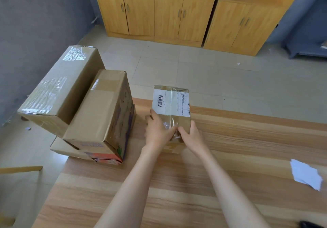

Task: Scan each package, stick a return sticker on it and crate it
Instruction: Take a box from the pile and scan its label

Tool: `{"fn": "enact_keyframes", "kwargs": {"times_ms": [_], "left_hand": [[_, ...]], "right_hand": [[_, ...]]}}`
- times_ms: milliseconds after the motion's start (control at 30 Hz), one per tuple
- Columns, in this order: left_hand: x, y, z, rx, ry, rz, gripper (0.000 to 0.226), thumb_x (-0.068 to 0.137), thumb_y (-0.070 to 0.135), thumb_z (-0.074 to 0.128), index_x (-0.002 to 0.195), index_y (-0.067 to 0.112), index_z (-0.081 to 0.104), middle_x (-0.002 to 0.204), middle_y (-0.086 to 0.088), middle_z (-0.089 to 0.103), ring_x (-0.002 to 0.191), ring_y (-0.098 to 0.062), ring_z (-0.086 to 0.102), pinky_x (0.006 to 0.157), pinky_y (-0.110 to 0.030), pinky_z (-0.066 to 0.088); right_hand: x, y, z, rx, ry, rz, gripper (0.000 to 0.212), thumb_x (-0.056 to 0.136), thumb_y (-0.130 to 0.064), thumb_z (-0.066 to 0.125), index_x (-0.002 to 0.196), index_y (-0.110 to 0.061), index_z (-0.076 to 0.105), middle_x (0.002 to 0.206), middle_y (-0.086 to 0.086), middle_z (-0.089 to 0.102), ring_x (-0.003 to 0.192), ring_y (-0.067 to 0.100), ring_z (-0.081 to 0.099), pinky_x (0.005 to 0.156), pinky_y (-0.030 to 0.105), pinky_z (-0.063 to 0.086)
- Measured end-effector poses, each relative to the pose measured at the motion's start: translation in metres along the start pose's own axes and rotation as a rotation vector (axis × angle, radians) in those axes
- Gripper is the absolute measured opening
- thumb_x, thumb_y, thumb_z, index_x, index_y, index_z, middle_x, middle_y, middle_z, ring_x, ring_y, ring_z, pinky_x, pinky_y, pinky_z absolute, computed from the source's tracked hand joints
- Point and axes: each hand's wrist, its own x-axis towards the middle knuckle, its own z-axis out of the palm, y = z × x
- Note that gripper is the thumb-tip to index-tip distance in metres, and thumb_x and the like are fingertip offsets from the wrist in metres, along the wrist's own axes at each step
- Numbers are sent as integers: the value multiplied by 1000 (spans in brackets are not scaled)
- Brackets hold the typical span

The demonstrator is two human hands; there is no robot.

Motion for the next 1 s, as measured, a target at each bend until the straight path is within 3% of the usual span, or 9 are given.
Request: {"fn": "enact_keyframes", "kwargs": {"times_ms": [100, 233, 333, 467, 633, 767, 1000], "left_hand": [[-19, 16, 22, -35, -22, 69, 107, 75, 44, 73, 147, 0, 8, 134, -18, 35, 115, -35, 42, 95, -37, 36], [-54, 35, 53, -62, -65, 81, 104, 76, 44, 73, 145, -1, 10, 130, -17, 35, 114, -35, 42, 94, -36, 36], [-80, 46, 77, -34, -89, 89, 102, 76, 44, 73, 145, -2, 12, 129, -17, 37, 113, -35, 44, 95, -36, 38], [-116, 64, 112, -47, -105, 62, 100, 77, 45, 72, 144, -1, 13, 130, -17, 36, 113, -34, 44, 94, -37, 39], [-163, 95, 162, -93, -91, 9, 102, 78, 43, 72, 145, -1, 9, 131, -16, 33, 119, -36, 40, 96, -38, 36], [-194, 111, 200, -96, -73, -54, 103, 77, 40, 72, 146, -1, 8, 129, -16, 34, 118, -37, 39, 95, -39, 36], [-214, 115, 223, -98, -21, -120, 103, 72, 38, 75, 145, 4, 11, 130, -15, 33, 118, -36, 40, 95, -39, 37]], "right_hand": [[-16, 20, -27, -31, 60, 22, 65, 88, -52, 43, 137, -11, 35, 111, 4, 63, 112, 30, 55, 86, 37, 43], [-42, 53, -57, -46, 78, 82, 64, 88, -51, 44, 140, -14, 33, 127, 5, 56, 121, 30, 49, 97, 40, 41], [-62, 81, -75, -42, 90, 113, 62, 82, -52, 43, 129, -13, 40, 116, 6, 62, 110, 29, 55, 93, 42, 45], [-83, 121, -101, -34, 67, 127, 62, 83, -50, 43, 132, -13, 40, 112, 3, 67, 111, 26, 56, 93, 39, 45], [-105, 175, -141, -42, 9, 129, 74, 92, -44, 42, 151, -12, 13, 133, 5, 57, 131, 25, 42, 98, 35, 35], [-116, 217, -165, -9, -29, 112, 61, 91, -43, 43, 143, -17, 26, 121, 5, 64, 124, 26, 48, 91, 34, 38], [-129, 239, -178, 51, -127, 116, 71, 90, -46, 43, 150, -20, 14, 126, 11, 59, 126, 29, 44, 90, 37, 40]]}}
